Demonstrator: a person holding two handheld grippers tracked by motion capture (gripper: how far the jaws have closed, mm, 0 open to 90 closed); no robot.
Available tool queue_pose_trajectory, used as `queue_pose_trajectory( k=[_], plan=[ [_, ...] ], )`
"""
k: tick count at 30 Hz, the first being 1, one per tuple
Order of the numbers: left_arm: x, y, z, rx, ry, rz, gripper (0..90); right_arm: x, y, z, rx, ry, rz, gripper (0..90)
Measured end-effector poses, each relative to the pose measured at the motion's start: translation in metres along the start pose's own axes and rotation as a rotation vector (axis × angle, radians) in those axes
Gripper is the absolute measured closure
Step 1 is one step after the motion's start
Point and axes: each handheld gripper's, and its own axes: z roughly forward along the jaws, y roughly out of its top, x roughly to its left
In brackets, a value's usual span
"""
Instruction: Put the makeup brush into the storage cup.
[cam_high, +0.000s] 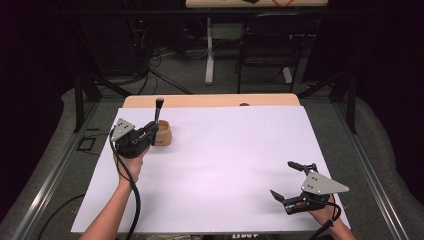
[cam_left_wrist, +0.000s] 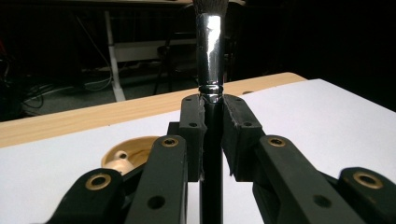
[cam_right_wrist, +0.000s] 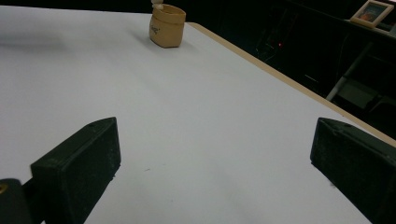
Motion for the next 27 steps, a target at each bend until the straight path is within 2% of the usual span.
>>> queue_pose_trajectory(
  k=[17, 27],
  plan=[
    [0.015, 0.007, 0.006, -0.061, 0.039, -0.023, 78.8, 0.0, 0.0, 0.001, -0.005, 0.005, 0.005, 0.8],
    [0.014, 0.009, 0.019, -0.09, 0.041, -0.032, 78.8, -0.001, 0.0, 0.001, -0.001, 0.005, 0.008, 0.8]
  ],
)
